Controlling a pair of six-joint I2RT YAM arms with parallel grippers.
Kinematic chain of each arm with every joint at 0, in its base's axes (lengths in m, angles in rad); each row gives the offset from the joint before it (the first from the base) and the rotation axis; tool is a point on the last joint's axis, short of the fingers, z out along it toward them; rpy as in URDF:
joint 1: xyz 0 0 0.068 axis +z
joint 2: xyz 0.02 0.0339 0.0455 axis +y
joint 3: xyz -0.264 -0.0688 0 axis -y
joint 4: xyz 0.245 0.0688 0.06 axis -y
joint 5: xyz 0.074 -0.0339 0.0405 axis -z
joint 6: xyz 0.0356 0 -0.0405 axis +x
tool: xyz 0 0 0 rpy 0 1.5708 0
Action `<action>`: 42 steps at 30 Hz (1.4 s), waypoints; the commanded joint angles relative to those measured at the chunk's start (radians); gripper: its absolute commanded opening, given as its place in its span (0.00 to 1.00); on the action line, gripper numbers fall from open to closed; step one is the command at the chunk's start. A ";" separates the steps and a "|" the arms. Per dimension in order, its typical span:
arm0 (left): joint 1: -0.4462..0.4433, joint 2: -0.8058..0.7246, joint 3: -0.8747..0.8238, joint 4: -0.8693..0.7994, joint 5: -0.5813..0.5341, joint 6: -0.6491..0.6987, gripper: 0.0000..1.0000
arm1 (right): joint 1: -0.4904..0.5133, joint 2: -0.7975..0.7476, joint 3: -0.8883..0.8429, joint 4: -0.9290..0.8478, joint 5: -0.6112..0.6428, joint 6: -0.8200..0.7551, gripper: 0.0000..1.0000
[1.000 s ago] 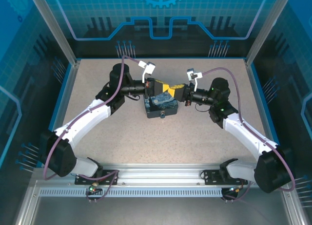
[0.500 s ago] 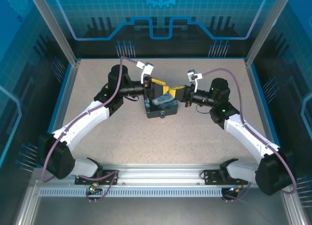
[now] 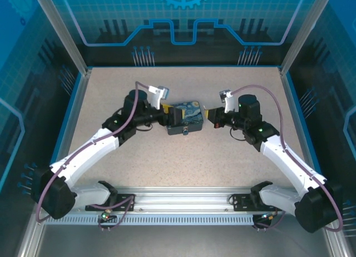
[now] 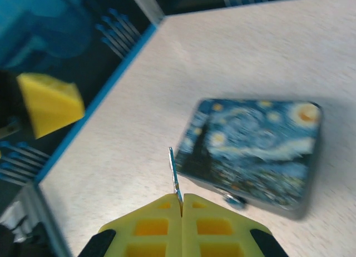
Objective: Unlock the padlock with the key
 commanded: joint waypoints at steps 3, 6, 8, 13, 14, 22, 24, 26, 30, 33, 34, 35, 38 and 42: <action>-0.142 0.047 -0.014 -0.205 -0.333 -0.073 0.77 | -0.012 -0.046 -0.033 -0.207 0.313 0.028 0.00; -0.213 0.102 -0.005 -0.250 -0.446 -0.175 0.78 | -0.017 -0.071 -0.057 -0.241 0.382 0.054 0.00; -0.254 0.151 0.022 -0.297 -0.522 -0.249 0.77 | -0.020 -0.092 -0.074 -0.253 0.413 0.069 0.00; -0.351 0.304 0.126 -0.399 -0.675 -0.376 0.78 | -0.022 -0.158 -0.109 -0.287 0.485 0.095 0.00; -0.360 0.334 0.145 -0.409 -0.686 -0.393 0.78 | -0.023 -0.170 -0.112 -0.296 0.493 0.094 0.00; -0.391 0.535 0.250 -0.417 -0.728 -0.507 0.77 | -0.040 -0.252 -0.123 -0.330 0.503 0.060 0.00; -0.391 0.572 0.273 -0.424 -0.753 -0.517 0.77 | -0.045 -0.268 -0.131 -0.325 0.498 0.056 0.00; -0.391 0.600 0.292 -0.422 -0.780 -0.518 0.75 | -0.055 -0.281 -0.138 -0.318 0.485 0.051 0.00; -0.392 0.643 0.324 -0.405 -0.852 -0.510 0.71 | -0.081 -0.289 -0.150 -0.302 0.455 0.047 0.00; -0.390 0.677 0.350 -0.408 -0.890 -0.516 0.64 | -0.093 -0.283 -0.149 -0.293 0.440 0.044 0.00; -0.389 0.691 0.360 -0.413 -0.901 -0.522 0.63 | -0.095 -0.281 -0.149 -0.290 0.437 0.040 0.00; -0.388 0.705 0.371 -0.420 -0.906 -0.528 0.63 | -0.098 -0.281 -0.149 -0.287 0.434 0.039 0.00; -0.379 0.745 0.401 -0.430 -0.903 -0.531 0.63 | -0.103 -0.280 -0.148 -0.279 0.426 0.032 0.00; -0.365 0.774 0.413 -0.418 -0.907 -0.538 0.60 | -0.108 -0.277 -0.147 -0.270 0.416 0.023 0.00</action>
